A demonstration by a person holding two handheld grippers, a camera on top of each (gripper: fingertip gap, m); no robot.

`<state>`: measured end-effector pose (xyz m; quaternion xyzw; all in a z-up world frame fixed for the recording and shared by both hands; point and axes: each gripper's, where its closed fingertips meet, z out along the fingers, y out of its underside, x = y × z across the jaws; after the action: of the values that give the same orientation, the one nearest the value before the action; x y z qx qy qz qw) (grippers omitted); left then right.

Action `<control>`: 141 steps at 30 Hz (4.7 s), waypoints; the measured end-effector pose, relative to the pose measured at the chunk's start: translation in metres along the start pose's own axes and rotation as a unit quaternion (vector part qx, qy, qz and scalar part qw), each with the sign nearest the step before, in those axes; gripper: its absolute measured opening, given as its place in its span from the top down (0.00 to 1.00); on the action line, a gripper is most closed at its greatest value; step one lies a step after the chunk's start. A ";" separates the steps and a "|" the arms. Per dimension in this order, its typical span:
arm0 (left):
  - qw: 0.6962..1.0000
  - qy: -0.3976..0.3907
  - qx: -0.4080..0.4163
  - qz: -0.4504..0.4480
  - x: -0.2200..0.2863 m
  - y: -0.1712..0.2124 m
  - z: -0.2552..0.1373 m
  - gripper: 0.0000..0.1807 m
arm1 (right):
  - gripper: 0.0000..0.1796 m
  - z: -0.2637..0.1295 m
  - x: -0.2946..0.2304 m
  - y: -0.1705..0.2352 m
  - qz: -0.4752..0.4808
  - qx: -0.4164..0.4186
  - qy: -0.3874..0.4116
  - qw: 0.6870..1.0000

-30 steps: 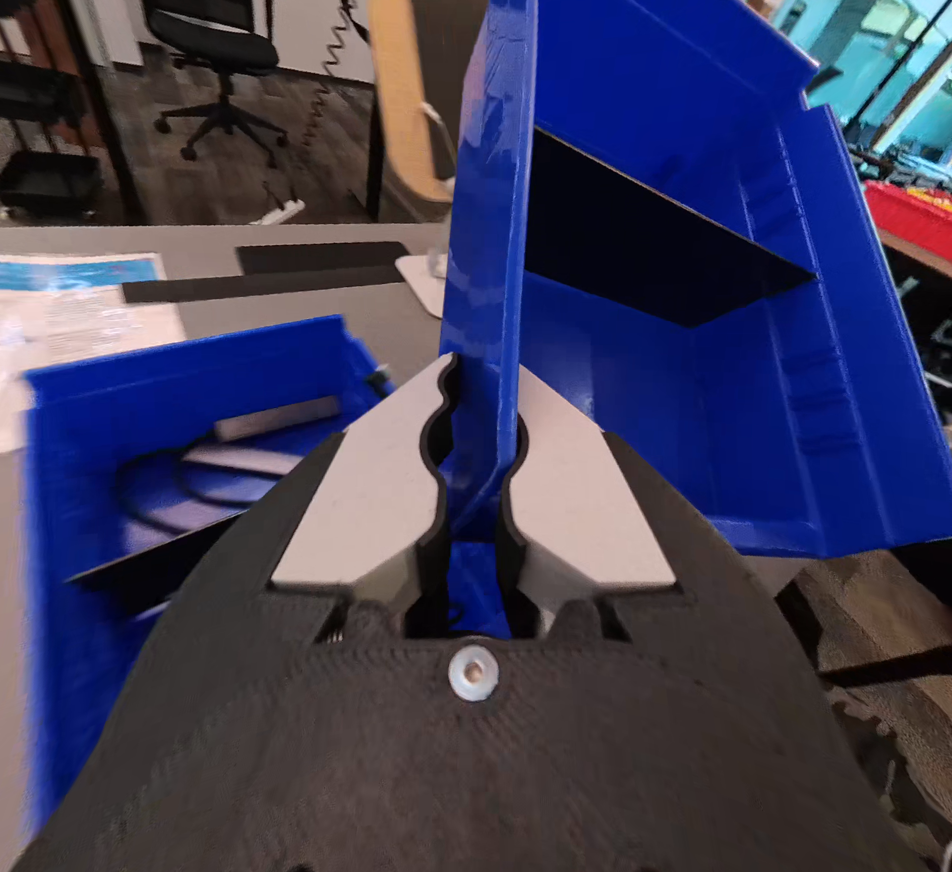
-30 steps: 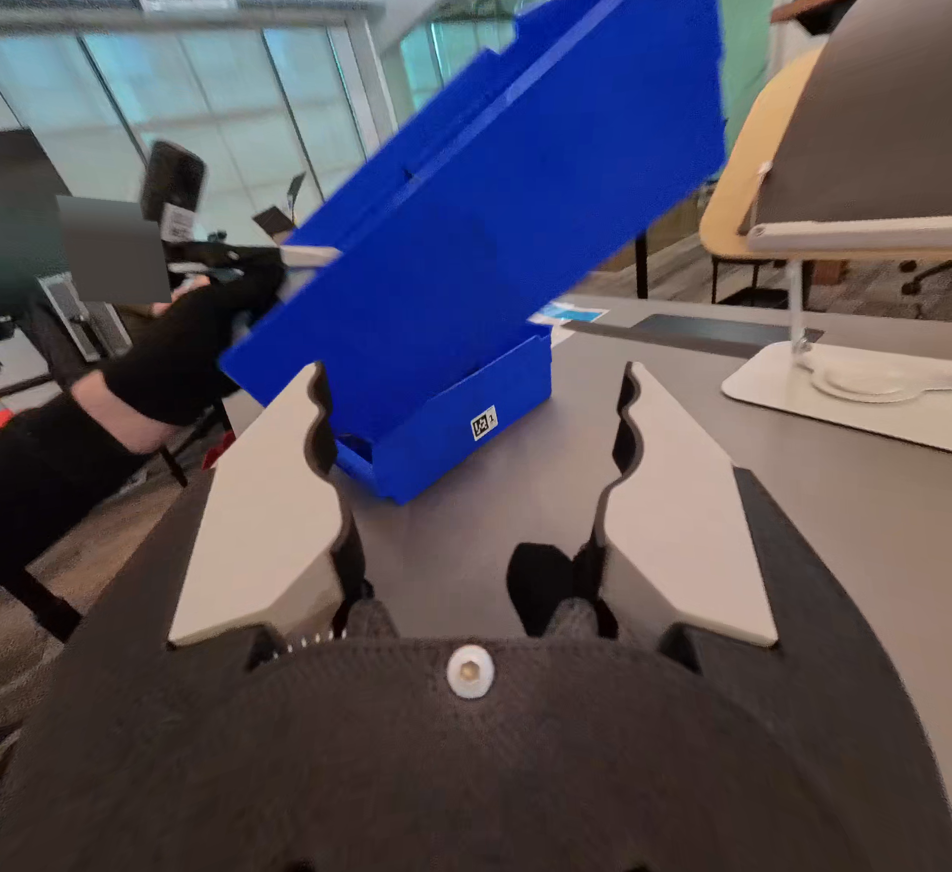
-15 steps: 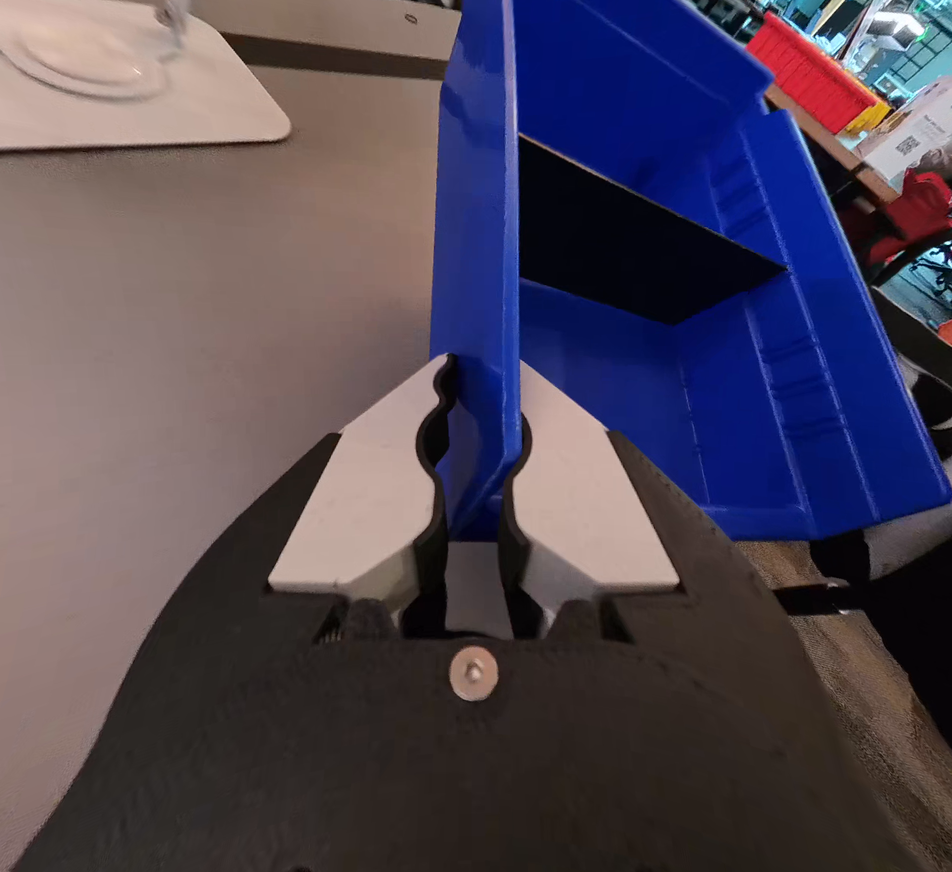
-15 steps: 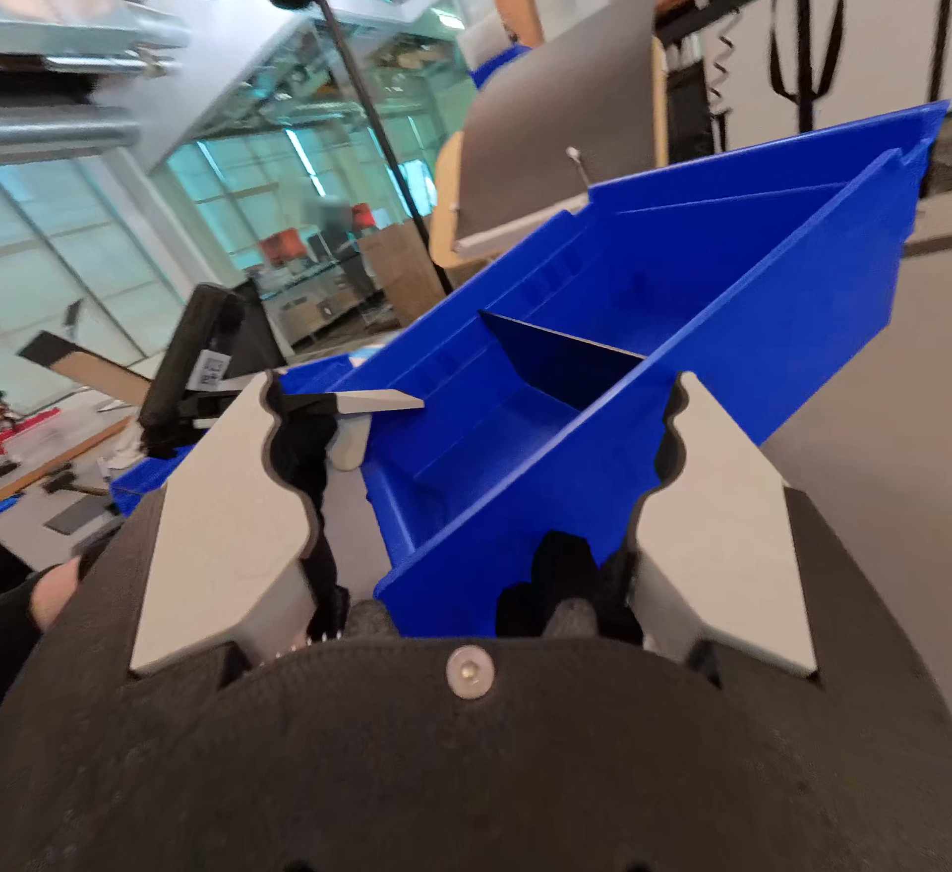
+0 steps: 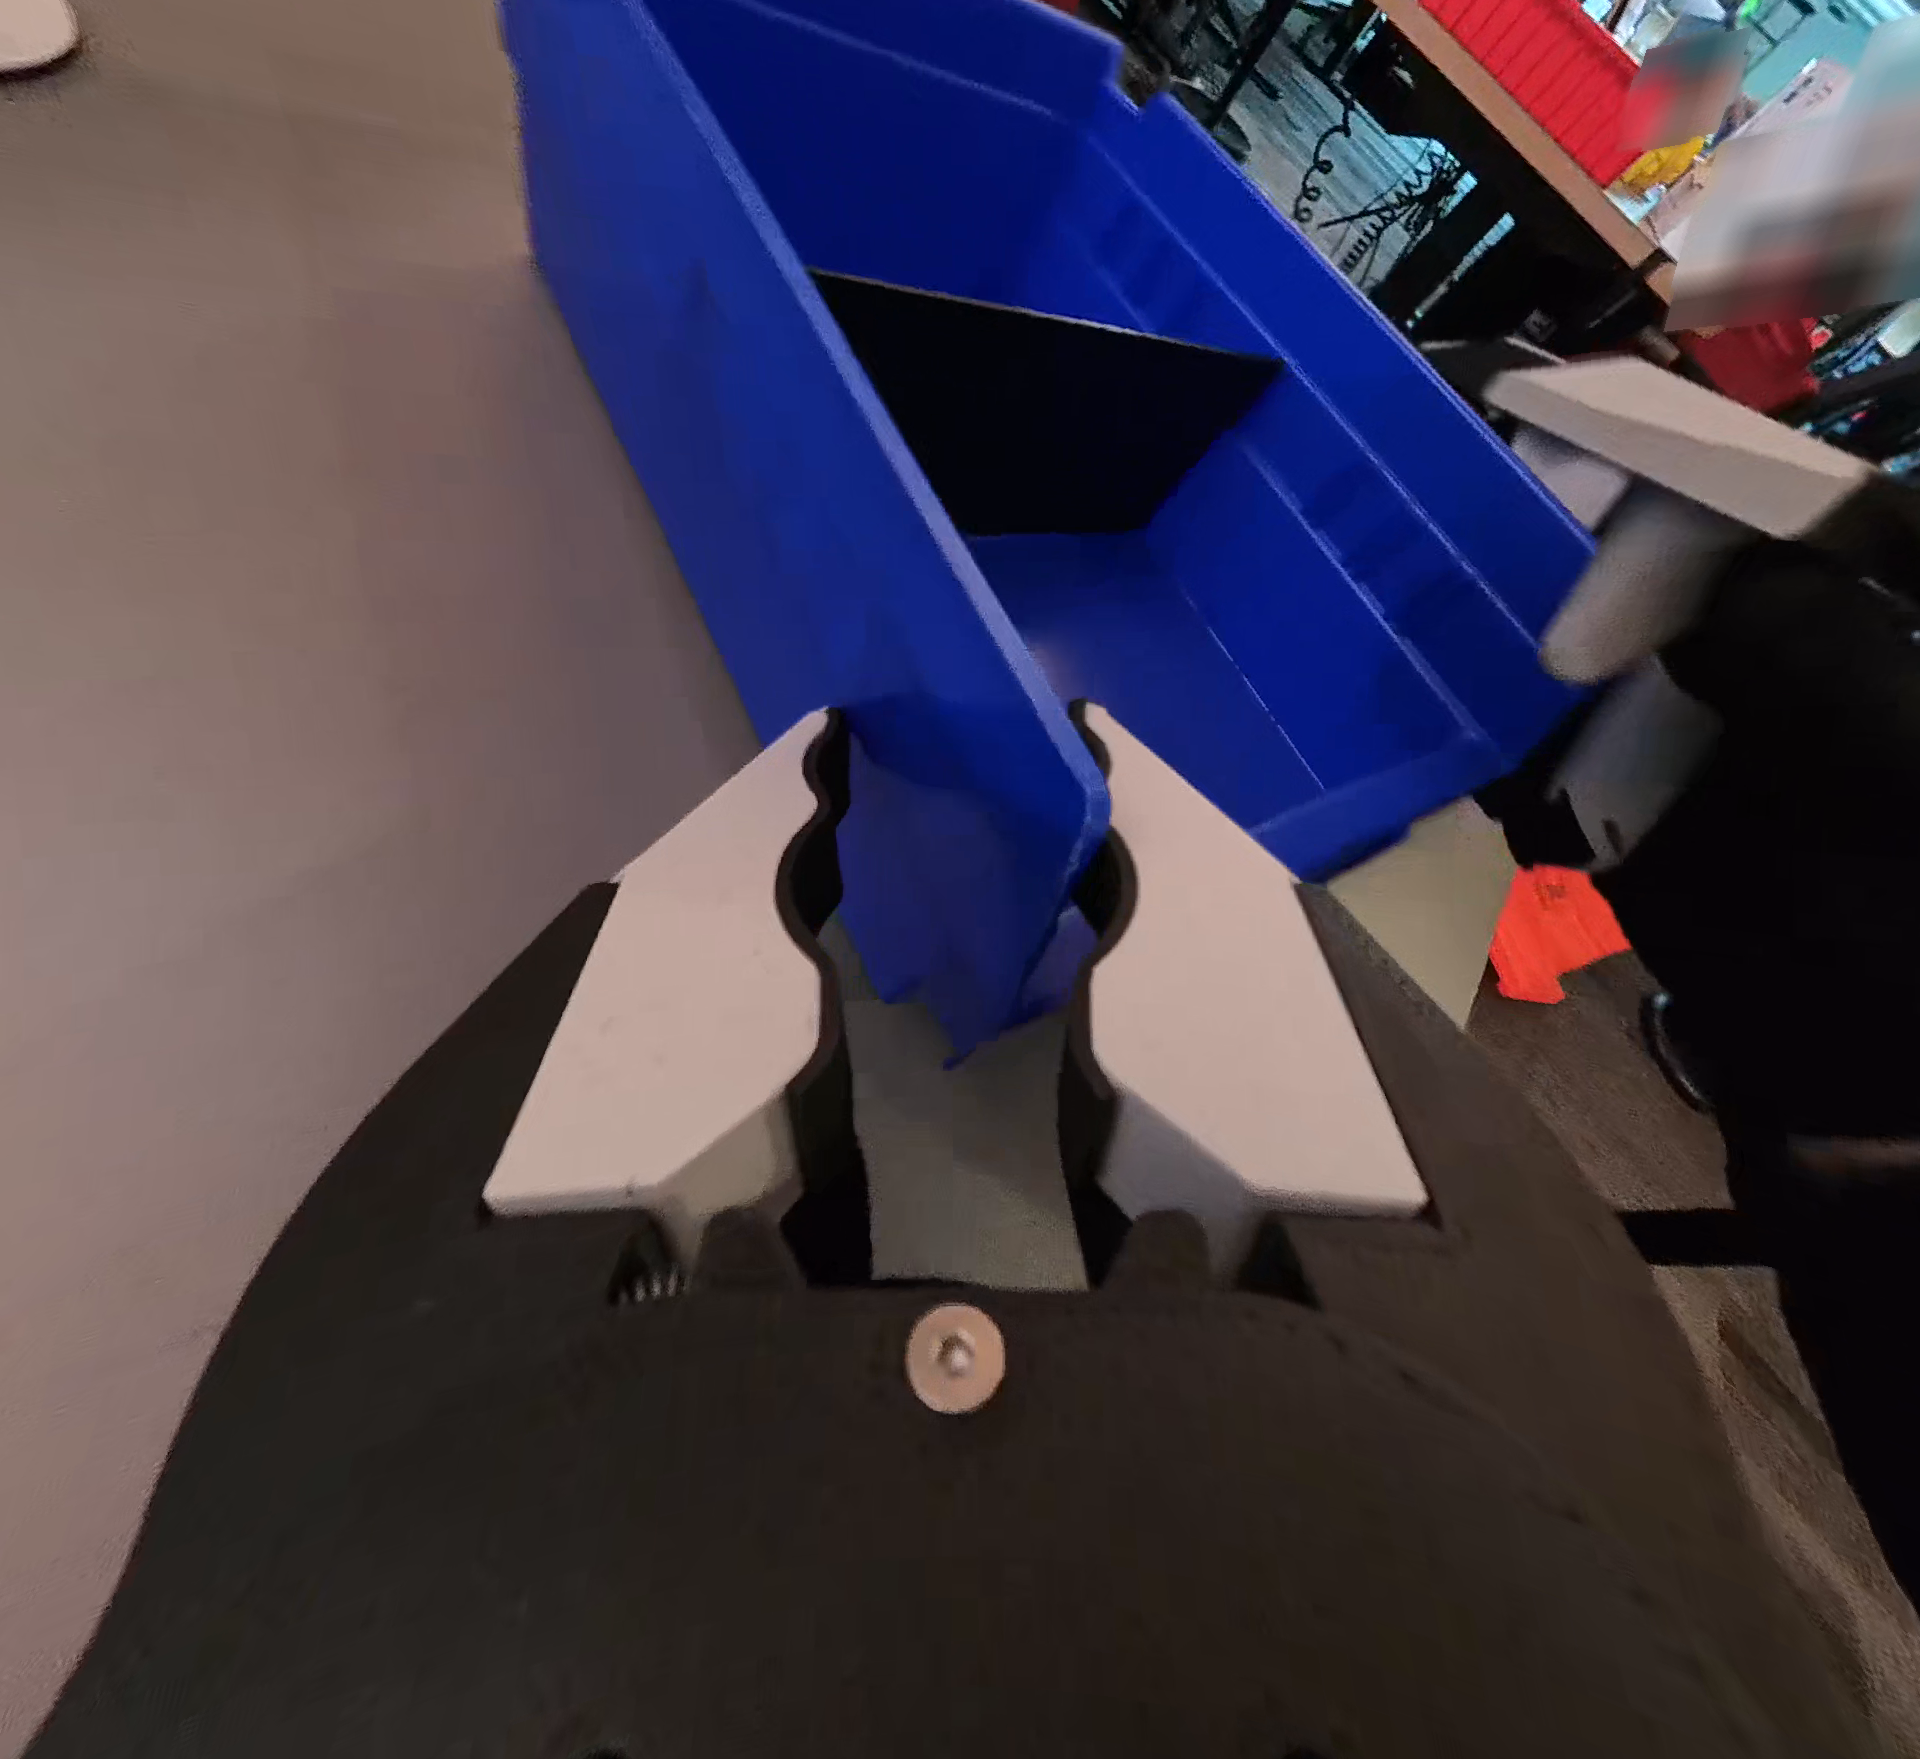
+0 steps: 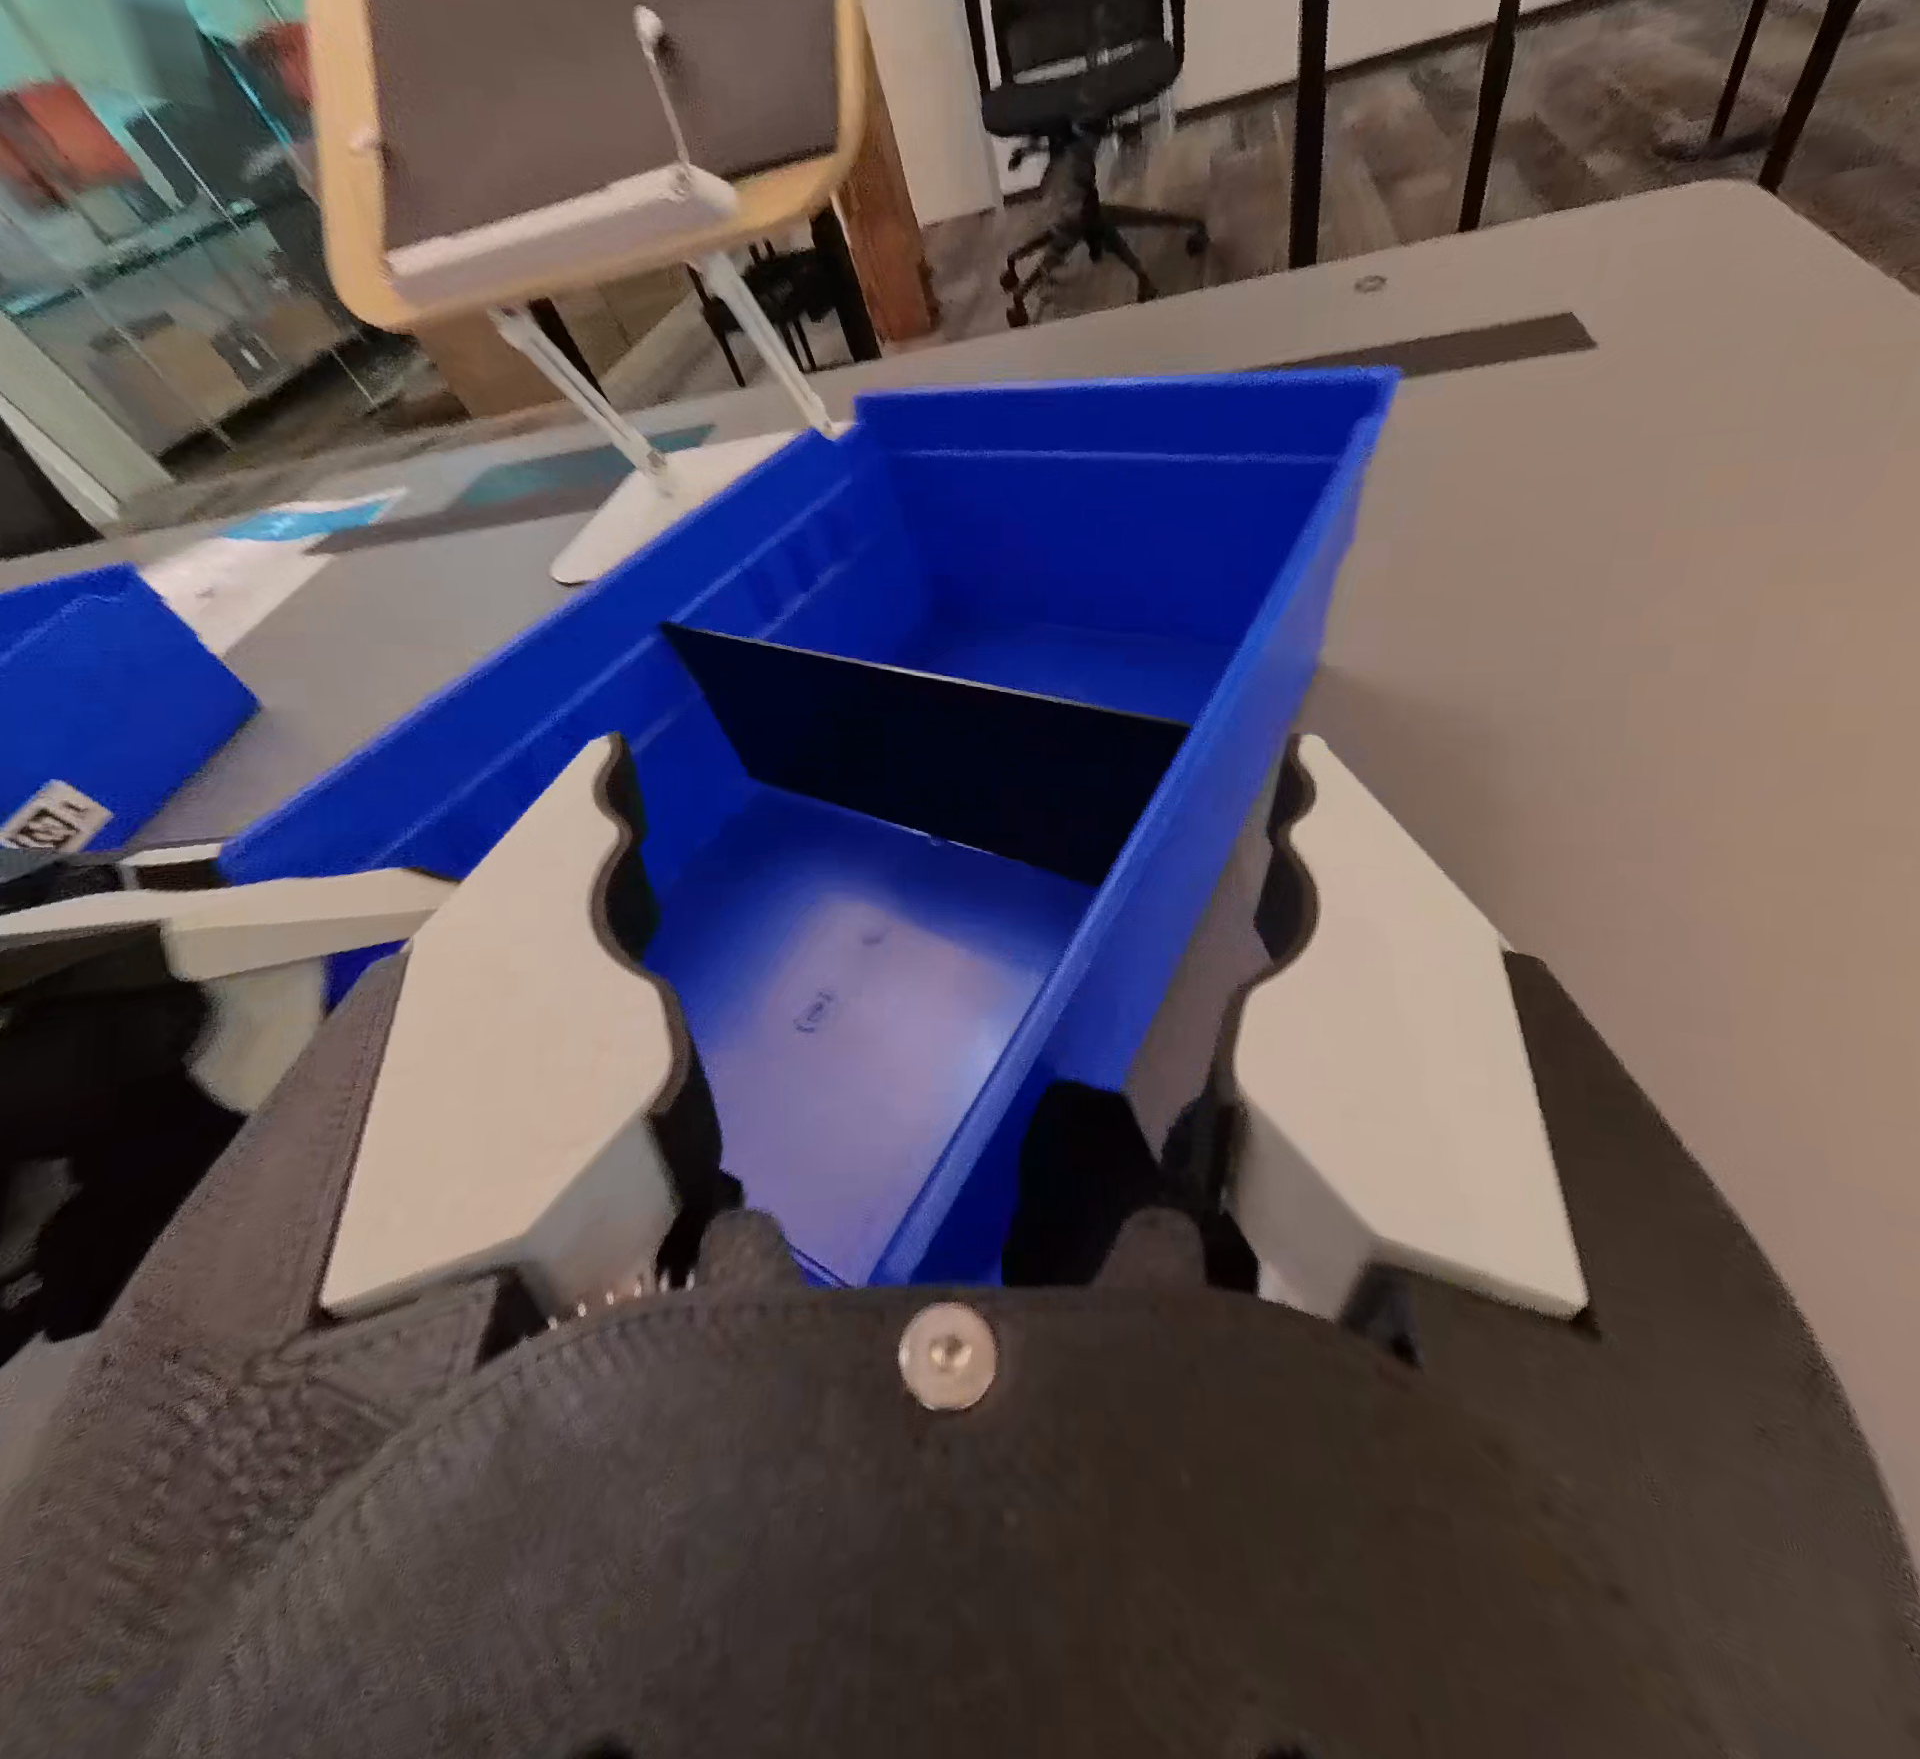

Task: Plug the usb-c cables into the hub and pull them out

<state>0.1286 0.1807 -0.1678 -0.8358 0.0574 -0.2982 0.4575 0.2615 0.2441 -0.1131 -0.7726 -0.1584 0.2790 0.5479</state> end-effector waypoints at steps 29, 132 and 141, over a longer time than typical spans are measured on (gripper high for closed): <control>0.986 0.110 -0.073 0.106 0.045 0.023 0.003 0.59 | 0.39 0.007 0.177 -0.023 -0.074 -0.003 0.172 0.982; 0.928 -0.294 0.003 0.229 -0.177 -0.014 -0.392 0.70 | 0.18 0.048 -0.362 0.168 -0.366 -0.174 -0.162 0.900; 0.935 -0.266 -0.020 0.233 -0.181 -0.001 -0.382 0.69 | 0.18 0.045 -0.383 0.182 -0.414 -0.175 -0.181 0.875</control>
<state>-0.2297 -0.0309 -0.0941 -0.8567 0.1326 0.0517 0.4957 -0.0811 0.0034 -0.1950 -0.6557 -0.6061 0.1294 0.4312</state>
